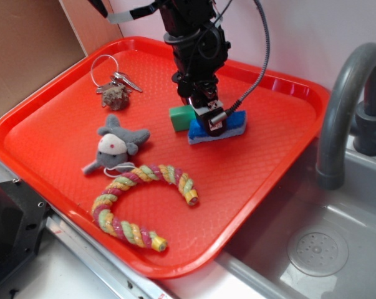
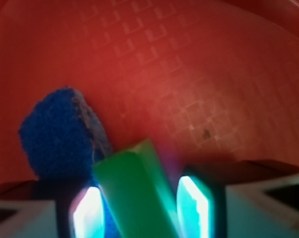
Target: Grab the green block.
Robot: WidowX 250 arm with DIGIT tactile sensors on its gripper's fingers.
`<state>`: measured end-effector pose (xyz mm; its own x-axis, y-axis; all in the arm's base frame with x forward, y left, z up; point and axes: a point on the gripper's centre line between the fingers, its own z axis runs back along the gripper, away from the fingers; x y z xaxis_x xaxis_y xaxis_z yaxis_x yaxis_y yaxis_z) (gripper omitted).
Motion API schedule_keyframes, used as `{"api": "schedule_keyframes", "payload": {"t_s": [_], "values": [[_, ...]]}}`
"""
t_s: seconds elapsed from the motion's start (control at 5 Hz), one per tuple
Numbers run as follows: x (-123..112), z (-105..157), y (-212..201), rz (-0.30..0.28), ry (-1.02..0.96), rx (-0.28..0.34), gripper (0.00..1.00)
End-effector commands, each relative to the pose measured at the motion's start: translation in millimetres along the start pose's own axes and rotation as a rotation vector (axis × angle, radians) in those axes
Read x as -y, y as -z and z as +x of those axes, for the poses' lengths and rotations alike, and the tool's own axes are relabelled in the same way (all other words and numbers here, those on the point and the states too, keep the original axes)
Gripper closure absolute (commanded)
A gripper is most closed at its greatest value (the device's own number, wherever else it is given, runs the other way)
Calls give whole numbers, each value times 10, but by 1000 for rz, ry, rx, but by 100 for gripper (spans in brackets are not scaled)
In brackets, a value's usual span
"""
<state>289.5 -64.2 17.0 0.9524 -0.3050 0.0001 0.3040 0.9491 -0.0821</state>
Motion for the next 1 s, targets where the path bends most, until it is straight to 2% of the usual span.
{"api": "schedule_keyframes", "payload": {"t_s": [0.0, 0.2, 0.6, 0.8], "values": [[-357, -81, -398, 6, -100, -38, 100], [-440, -94, -767, -34, -111, -11, 100], [-299, -180, -1170, 9, -166, 19, 100], [-211, -348, -1439, 62, -304, 1, 100]]}}
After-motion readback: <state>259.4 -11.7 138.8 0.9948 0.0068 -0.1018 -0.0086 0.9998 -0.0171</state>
